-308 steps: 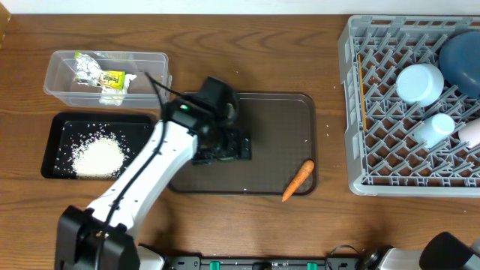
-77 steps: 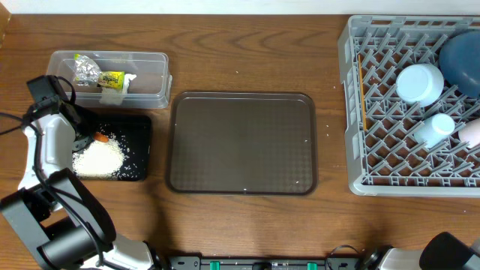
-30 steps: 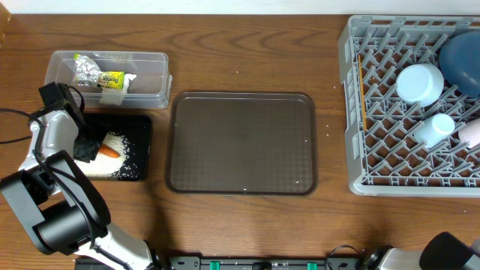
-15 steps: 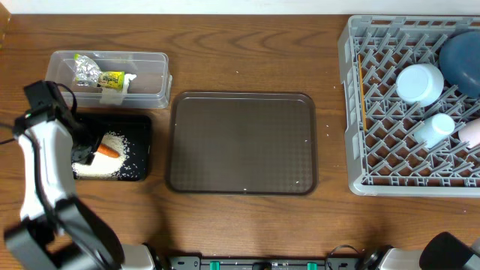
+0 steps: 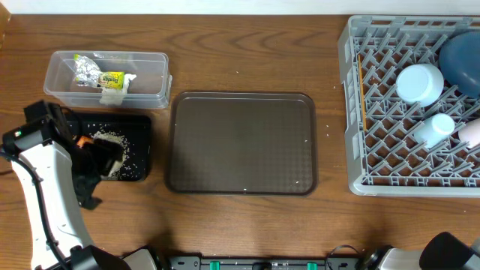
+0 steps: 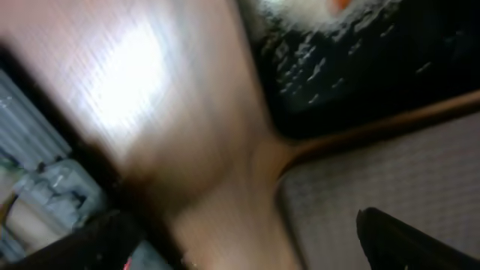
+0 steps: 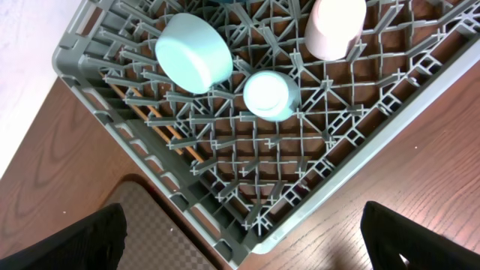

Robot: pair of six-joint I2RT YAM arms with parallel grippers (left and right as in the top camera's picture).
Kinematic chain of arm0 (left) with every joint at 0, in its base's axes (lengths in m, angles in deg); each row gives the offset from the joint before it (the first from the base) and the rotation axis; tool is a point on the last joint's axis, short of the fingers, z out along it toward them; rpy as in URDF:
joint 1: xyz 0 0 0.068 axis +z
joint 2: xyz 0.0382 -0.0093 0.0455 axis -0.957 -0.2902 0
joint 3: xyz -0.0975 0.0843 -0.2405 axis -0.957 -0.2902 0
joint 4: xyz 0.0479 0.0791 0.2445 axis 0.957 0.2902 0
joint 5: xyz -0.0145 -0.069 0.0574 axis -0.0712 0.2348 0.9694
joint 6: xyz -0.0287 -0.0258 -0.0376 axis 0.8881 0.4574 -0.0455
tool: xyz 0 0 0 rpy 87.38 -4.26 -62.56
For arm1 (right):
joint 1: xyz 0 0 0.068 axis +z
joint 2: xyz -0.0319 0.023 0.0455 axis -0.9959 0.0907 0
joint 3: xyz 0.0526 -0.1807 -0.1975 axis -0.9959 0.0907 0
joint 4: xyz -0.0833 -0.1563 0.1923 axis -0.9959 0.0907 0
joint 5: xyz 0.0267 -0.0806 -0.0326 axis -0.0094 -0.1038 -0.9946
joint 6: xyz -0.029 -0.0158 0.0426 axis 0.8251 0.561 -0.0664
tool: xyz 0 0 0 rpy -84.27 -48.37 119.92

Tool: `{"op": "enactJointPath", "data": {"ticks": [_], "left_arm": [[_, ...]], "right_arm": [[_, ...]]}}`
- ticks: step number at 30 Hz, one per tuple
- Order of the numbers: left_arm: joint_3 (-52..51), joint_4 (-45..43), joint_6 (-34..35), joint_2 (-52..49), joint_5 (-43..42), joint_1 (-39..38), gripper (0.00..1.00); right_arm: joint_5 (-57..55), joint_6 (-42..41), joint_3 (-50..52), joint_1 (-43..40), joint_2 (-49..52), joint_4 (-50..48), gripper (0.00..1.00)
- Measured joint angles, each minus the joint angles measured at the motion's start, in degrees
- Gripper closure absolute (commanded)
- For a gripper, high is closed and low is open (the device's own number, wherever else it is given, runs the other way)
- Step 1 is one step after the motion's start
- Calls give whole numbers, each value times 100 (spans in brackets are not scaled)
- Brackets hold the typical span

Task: Sort waste into correct bins and load items into the dishwasher rack
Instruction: 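Lift the left gripper up and away from the carrot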

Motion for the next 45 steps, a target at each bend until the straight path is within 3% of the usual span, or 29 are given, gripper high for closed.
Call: {"op": "enactJointPath", "data": {"ticks": [3, 36, 45], "left_arm": [[0, 358, -2, 0, -33, 0, 2], [0, 391, -72, 33, 72, 0, 2], [-7, 122, -306, 1233, 245, -525, 2]], "right_arm": [[0, 0, 0, 0, 0, -2, 1], [0, 0, 0, -2, 0, -2, 1], [0, 0, 0, 0, 0, -2, 1]]}}
